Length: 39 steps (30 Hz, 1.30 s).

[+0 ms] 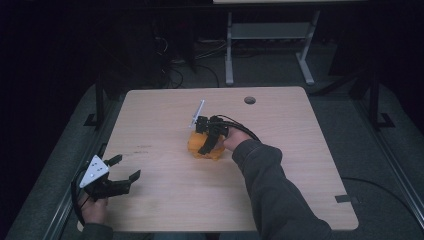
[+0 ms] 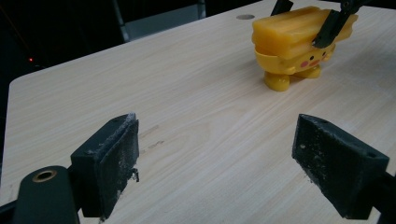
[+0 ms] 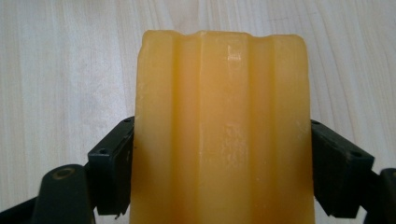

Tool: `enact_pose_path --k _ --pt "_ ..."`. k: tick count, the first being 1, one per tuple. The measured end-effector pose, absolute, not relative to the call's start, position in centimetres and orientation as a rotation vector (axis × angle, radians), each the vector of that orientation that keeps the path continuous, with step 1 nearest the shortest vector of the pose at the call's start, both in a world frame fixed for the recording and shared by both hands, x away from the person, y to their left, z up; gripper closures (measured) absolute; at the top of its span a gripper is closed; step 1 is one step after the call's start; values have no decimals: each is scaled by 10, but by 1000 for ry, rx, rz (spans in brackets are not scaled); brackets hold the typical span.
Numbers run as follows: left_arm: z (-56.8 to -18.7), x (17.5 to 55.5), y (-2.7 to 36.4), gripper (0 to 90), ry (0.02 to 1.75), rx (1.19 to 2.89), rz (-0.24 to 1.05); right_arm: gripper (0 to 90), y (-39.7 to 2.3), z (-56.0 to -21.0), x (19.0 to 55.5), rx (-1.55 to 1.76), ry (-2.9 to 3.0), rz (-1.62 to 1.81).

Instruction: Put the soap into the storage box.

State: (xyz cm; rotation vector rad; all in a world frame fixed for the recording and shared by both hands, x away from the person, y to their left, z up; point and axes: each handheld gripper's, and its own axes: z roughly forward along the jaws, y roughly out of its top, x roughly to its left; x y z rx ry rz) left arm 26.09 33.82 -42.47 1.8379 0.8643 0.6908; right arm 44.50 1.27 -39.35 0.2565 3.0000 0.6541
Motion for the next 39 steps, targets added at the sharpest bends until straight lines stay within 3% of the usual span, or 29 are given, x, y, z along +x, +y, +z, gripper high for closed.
enact_pose_path --k 39 --pt "-425 261 339 139 863 1838 693 154 4 -388 439 287 2944 728"
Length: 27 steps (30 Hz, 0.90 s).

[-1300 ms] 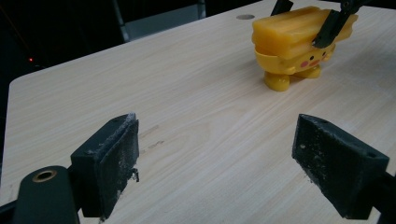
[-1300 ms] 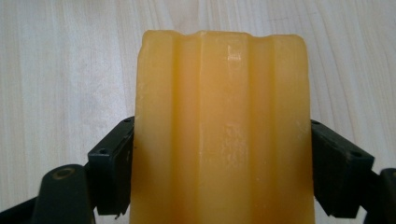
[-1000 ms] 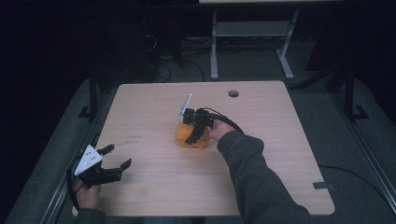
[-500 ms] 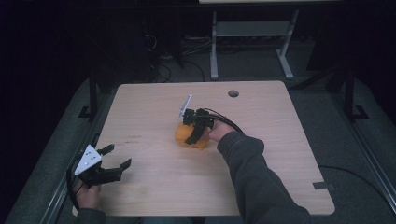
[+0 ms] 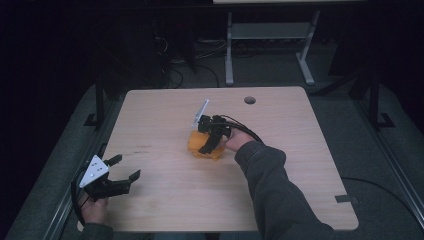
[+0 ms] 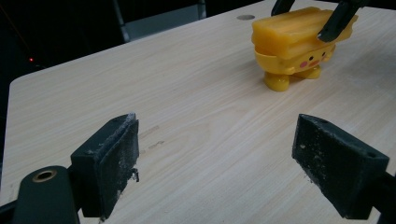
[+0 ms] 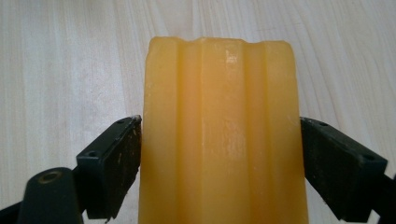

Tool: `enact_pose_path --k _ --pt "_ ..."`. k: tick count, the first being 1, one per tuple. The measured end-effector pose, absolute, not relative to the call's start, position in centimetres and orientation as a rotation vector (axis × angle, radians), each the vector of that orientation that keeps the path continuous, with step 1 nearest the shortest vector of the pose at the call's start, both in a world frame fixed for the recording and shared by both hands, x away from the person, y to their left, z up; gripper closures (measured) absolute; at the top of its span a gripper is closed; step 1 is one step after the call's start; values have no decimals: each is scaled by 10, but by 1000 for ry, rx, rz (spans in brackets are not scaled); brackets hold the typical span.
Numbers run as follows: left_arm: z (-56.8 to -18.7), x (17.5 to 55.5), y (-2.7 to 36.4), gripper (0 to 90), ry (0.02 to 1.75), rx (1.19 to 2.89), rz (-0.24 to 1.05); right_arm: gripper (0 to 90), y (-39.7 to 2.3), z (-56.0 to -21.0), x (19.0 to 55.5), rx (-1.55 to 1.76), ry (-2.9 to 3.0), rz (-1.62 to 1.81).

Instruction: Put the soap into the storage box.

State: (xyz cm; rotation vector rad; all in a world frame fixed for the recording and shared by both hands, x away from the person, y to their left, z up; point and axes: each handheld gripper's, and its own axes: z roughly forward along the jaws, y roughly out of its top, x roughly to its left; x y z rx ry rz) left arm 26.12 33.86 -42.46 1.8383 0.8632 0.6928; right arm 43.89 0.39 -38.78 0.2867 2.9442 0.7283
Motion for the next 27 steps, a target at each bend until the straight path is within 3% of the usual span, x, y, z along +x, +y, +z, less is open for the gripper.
enact_pose_path --k 27 --pt "-425 261 338 139 863 1843 692 145 -22 -372 430 339 2900 826"
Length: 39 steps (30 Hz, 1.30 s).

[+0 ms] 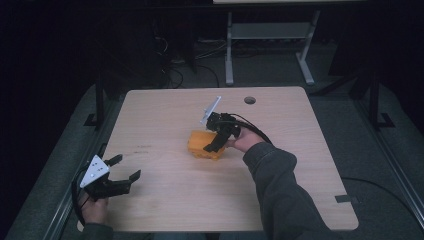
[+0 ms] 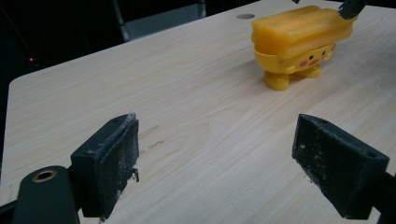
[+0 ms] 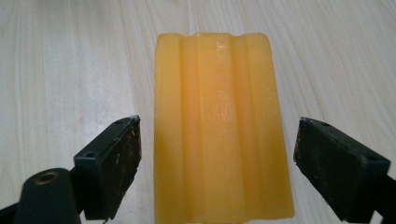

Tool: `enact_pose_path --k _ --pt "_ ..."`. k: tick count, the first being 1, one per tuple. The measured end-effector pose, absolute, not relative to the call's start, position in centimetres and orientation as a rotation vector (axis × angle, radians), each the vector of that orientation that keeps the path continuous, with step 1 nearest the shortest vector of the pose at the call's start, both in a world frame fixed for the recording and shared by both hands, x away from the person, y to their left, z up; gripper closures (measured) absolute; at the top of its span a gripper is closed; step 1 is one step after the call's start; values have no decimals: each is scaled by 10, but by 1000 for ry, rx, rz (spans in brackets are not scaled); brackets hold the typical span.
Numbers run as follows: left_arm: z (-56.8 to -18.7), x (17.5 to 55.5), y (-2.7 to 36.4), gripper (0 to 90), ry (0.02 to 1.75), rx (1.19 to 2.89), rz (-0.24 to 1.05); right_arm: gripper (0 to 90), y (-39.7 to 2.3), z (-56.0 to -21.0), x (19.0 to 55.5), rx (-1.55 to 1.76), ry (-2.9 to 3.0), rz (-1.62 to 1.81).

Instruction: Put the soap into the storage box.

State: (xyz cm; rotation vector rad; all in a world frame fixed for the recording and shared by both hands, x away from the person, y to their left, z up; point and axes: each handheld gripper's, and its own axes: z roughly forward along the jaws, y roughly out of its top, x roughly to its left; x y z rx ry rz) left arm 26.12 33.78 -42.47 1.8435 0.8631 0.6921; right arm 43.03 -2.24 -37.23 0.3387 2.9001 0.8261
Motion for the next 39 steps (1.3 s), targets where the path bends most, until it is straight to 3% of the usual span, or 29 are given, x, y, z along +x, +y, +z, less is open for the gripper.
enact_pose_path --k 39 --pt "-425 262 336 139 859 1859 694 154 -73 -365 409 440 2840 920"
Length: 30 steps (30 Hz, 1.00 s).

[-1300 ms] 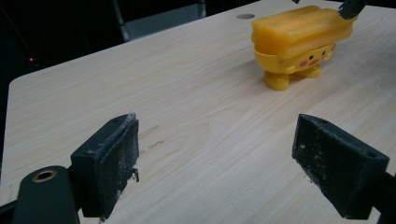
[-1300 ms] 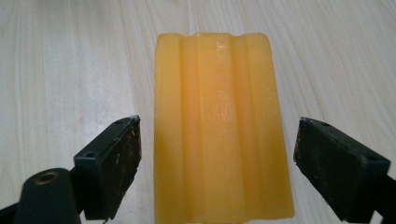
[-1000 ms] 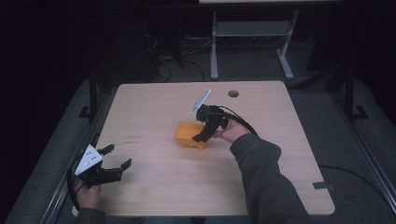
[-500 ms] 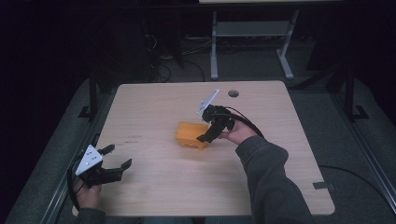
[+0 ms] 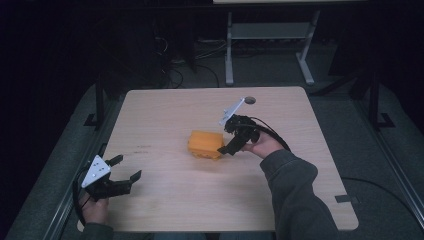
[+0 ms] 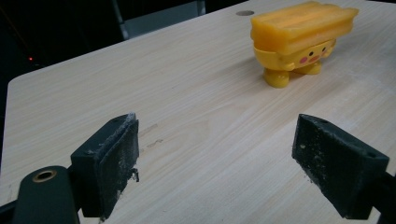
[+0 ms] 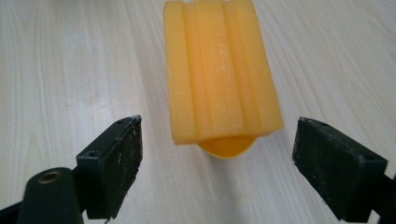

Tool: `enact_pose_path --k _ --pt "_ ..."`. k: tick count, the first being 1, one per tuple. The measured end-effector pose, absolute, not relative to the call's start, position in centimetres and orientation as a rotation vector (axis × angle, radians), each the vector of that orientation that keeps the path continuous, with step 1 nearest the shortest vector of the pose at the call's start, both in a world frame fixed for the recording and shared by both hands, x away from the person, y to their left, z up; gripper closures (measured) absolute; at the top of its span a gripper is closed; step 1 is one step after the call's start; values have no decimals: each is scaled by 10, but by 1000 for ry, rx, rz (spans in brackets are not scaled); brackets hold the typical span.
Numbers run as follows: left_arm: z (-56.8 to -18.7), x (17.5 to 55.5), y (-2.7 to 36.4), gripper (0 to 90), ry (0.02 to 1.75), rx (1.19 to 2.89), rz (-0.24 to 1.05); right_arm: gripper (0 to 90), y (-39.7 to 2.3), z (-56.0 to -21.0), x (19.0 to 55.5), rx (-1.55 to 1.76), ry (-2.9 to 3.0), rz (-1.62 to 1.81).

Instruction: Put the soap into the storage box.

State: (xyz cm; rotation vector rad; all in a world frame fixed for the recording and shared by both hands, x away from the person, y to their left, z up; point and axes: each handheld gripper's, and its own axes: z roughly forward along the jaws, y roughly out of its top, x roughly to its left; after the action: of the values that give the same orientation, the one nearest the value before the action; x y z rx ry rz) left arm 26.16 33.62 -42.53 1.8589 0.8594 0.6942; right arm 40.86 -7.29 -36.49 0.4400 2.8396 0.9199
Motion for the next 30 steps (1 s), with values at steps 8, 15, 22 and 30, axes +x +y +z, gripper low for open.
enact_pose_path --k 8,15,22,30 --pt "-425 261 336 139 859 1860 695 154 -81 -367 404 458 2843 905" --pt "-425 261 336 139 859 1862 696 154 -88 -363 401 453 2835 910" --pt "-425 261 335 139 859 1861 694 155 -97 -363 396 477 2826 920" --pt "-426 262 335 139 859 1861 693 154 -107 -369 394 515 2834 917"
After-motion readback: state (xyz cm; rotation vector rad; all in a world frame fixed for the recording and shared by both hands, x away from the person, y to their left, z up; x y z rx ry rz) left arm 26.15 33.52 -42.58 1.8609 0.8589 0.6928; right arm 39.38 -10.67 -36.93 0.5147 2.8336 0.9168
